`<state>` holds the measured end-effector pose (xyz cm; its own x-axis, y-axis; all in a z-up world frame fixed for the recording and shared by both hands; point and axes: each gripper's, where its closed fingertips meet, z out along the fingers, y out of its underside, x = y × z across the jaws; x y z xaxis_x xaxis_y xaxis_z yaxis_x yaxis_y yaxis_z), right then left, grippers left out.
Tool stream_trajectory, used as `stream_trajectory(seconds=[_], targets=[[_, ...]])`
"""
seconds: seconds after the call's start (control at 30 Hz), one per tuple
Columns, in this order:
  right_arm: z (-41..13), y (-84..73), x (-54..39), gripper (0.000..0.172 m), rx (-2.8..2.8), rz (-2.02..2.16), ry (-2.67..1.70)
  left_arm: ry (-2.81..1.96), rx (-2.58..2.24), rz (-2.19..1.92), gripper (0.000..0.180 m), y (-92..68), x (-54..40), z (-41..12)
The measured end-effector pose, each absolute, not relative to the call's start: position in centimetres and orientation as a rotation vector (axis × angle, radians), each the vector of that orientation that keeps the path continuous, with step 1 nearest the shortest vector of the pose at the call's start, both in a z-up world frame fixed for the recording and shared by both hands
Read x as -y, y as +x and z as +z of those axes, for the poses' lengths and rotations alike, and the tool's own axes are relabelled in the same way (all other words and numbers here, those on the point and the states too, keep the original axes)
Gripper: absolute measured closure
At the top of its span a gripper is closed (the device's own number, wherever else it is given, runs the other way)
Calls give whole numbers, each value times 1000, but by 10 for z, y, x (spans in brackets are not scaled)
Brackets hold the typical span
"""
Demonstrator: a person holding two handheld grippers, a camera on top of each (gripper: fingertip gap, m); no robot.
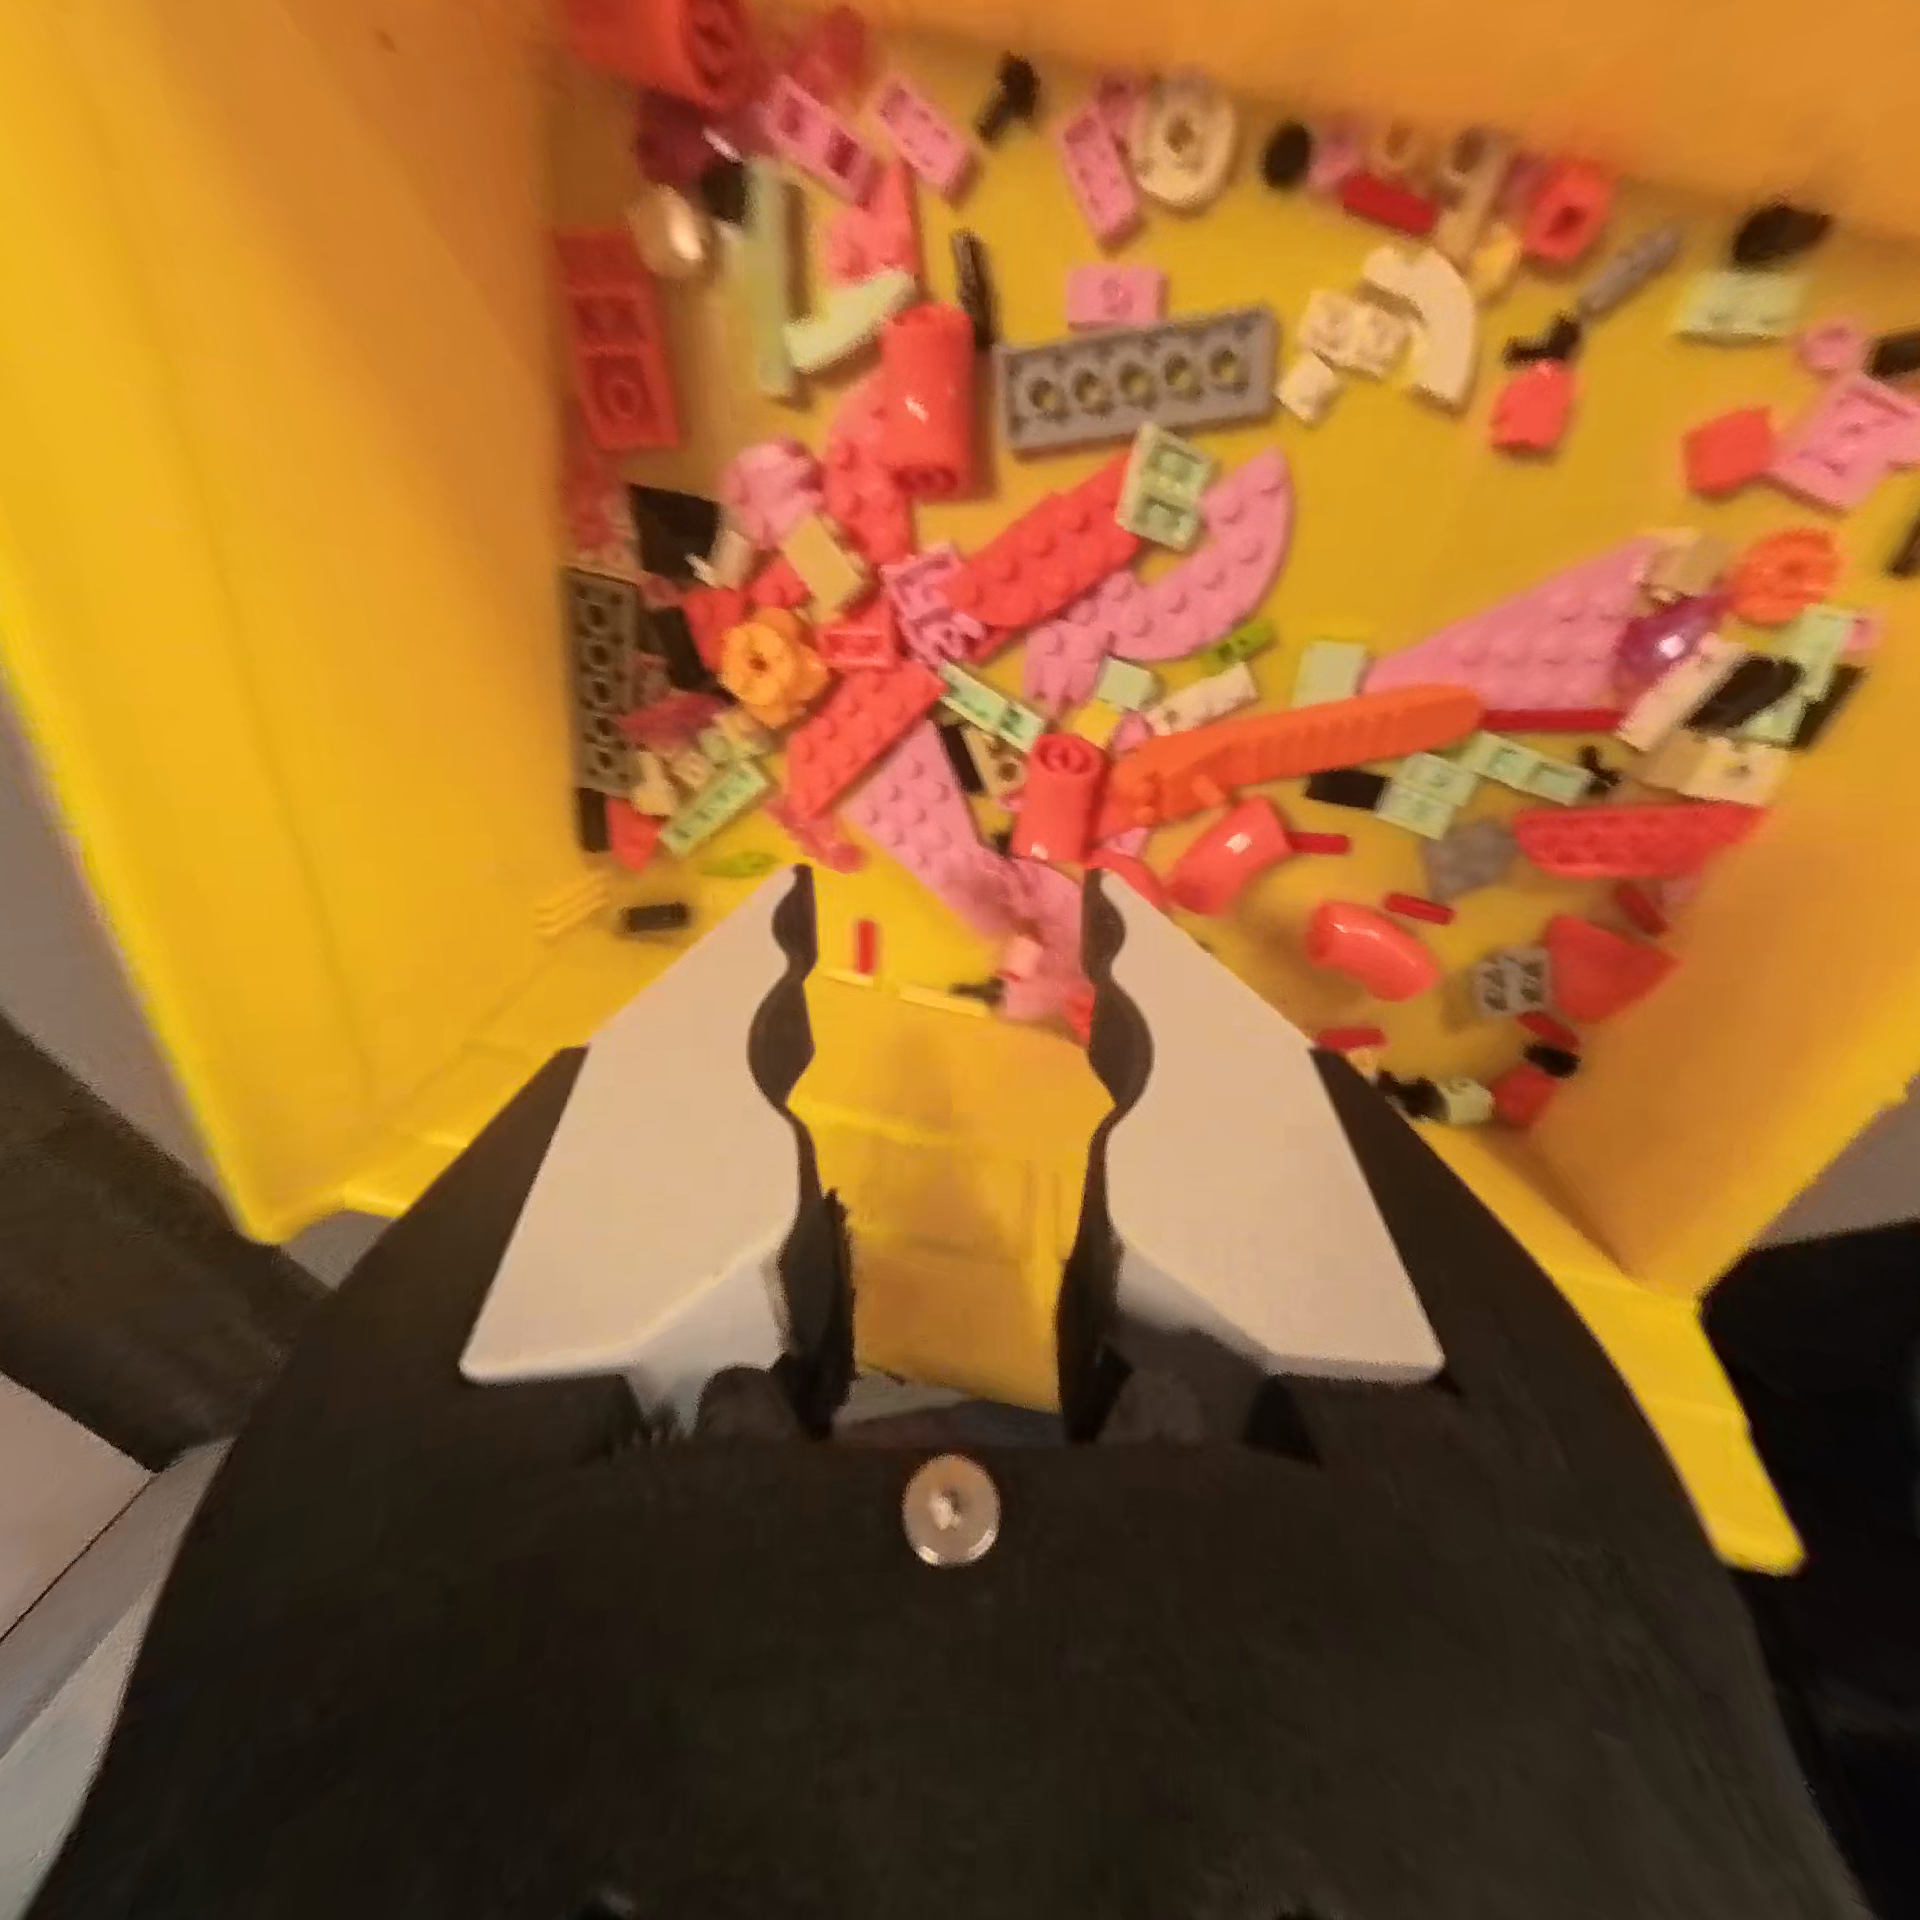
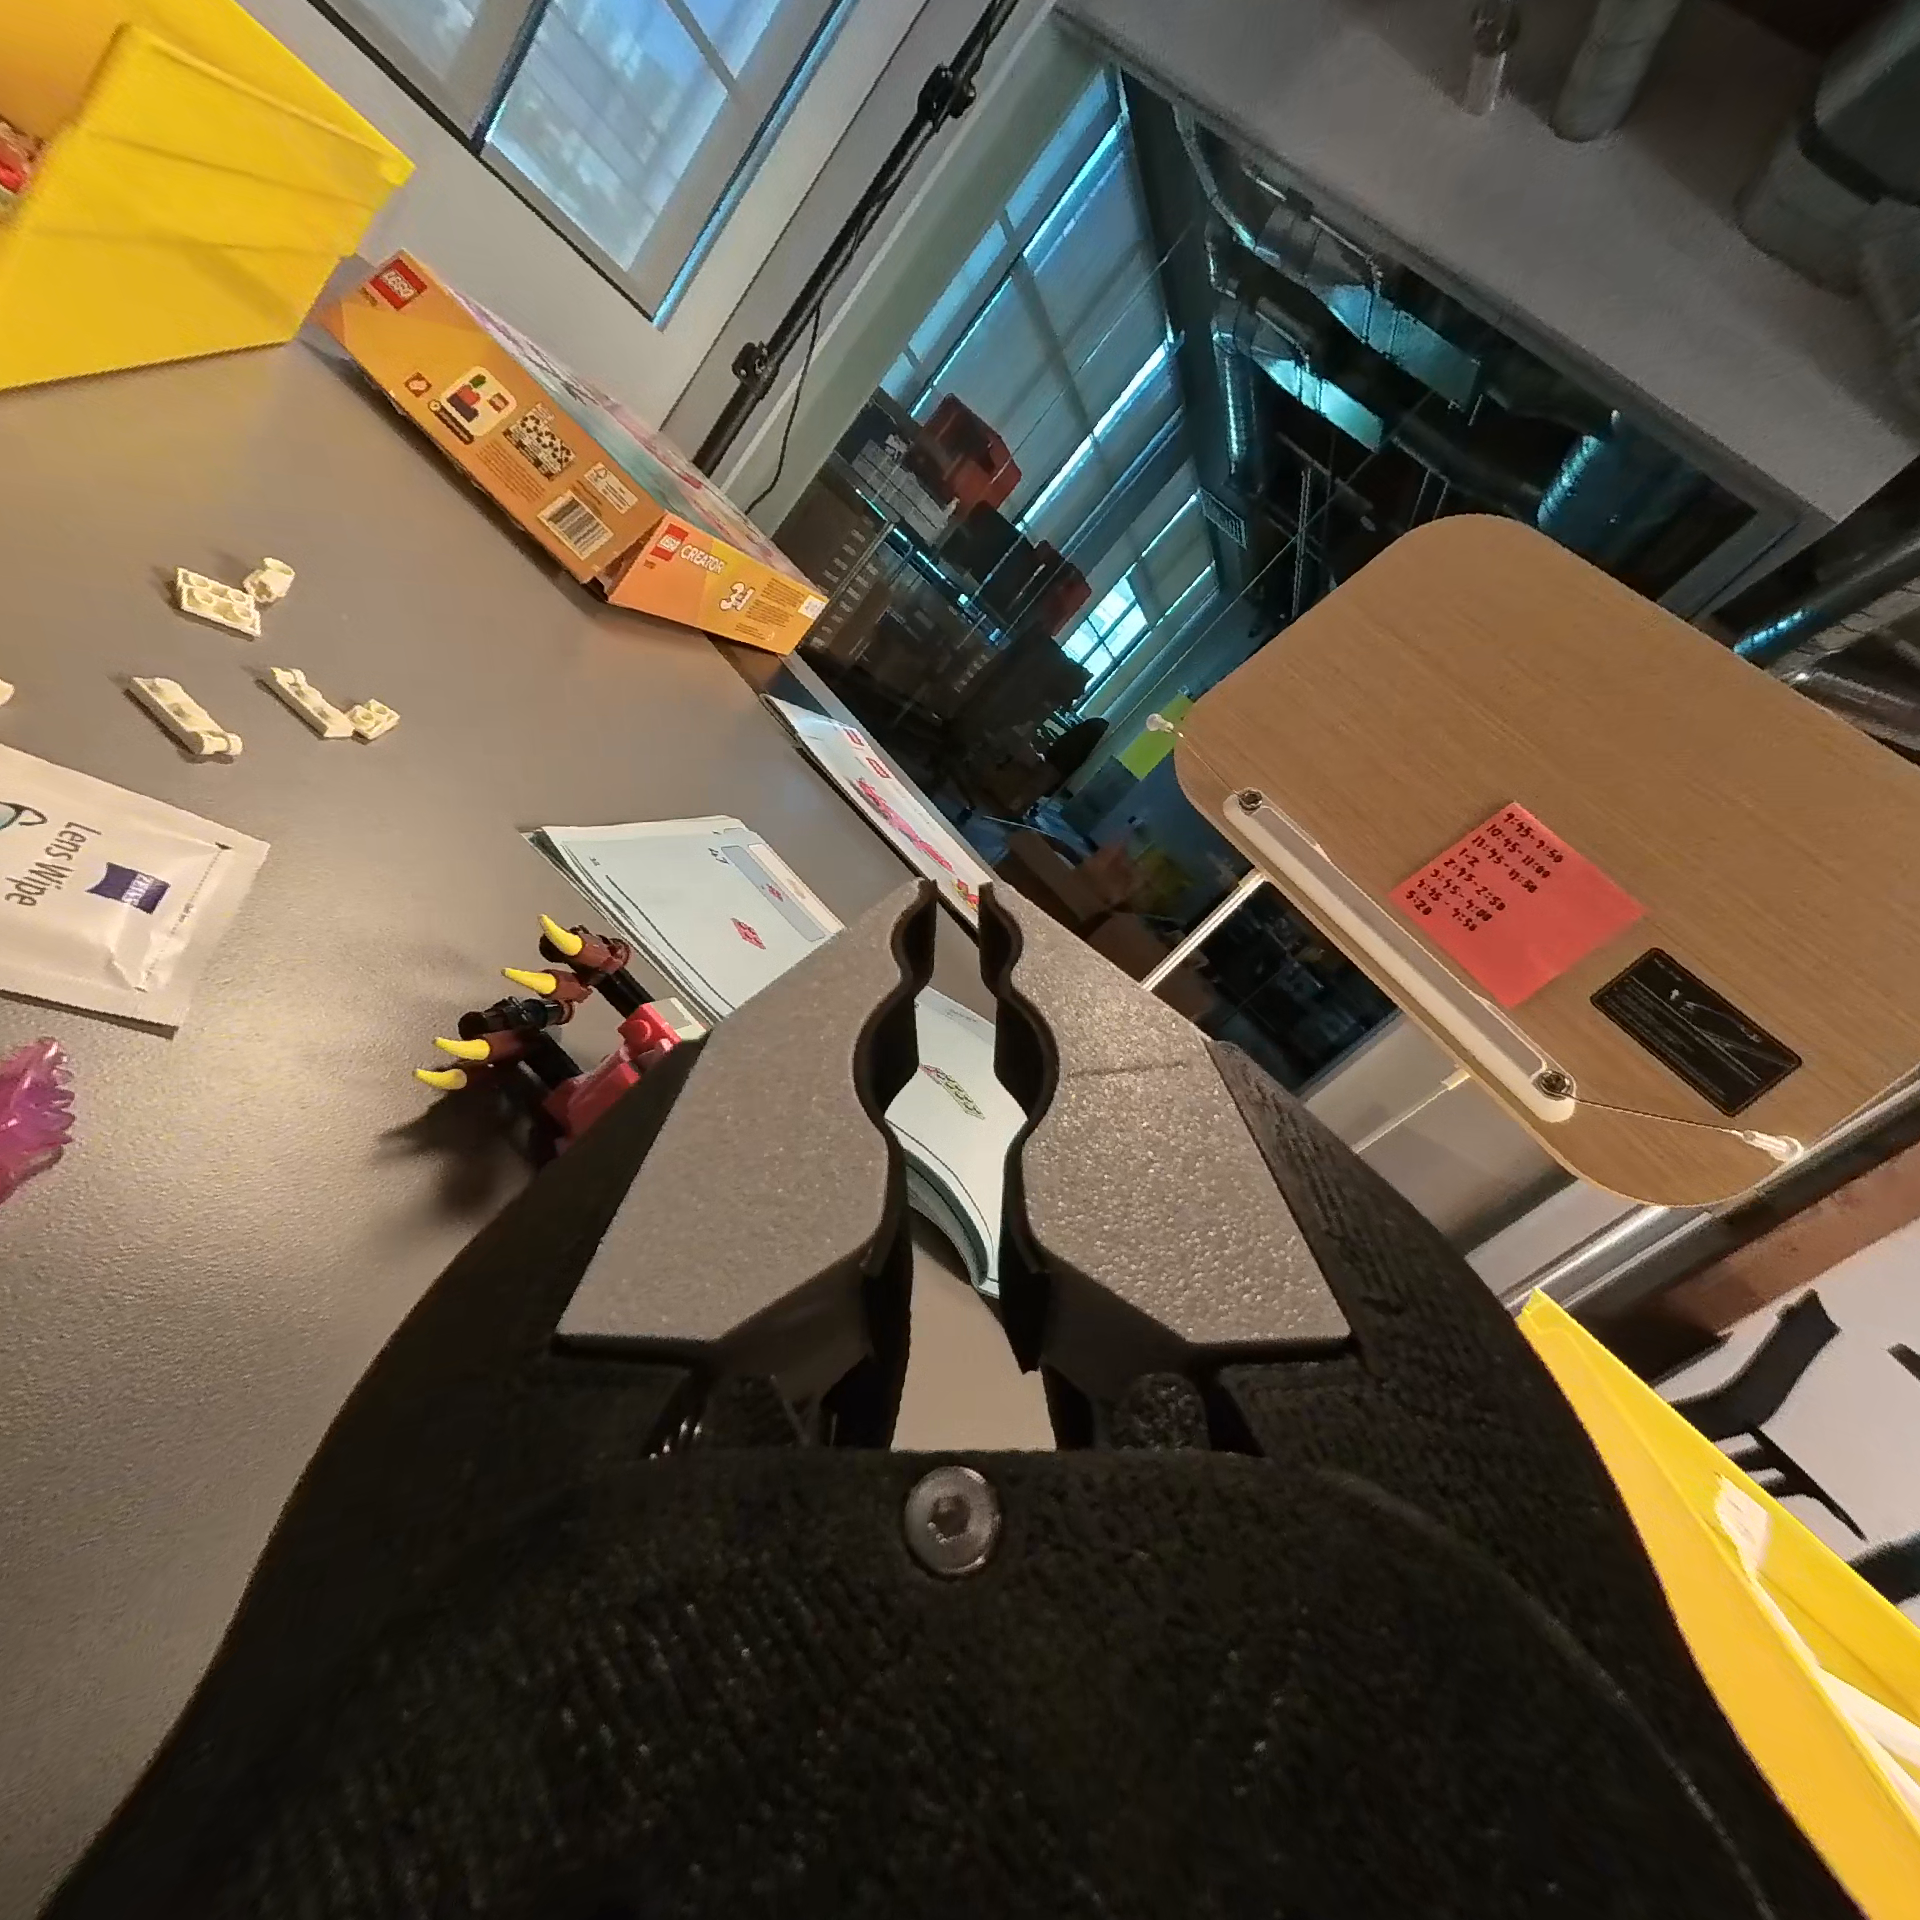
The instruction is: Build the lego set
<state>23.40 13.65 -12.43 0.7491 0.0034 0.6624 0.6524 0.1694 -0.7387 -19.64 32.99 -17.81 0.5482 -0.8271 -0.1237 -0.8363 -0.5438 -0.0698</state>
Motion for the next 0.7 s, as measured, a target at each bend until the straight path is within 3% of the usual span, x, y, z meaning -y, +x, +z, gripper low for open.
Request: stream_trajectory(seconds=[0.2,0.5,0.7], targets=[[-117,227,-130,166,601,-436,-1288,-2701,-1206,-62,180,-190,-390,-160],[-118,227,-130,167,602,-412,-1295,-2859,-1340,209,180,-203,-392,-206],[-118,225,-130,167,603,-393,-1296,-2935,-1355,-130,180,-177,-369,-215]])
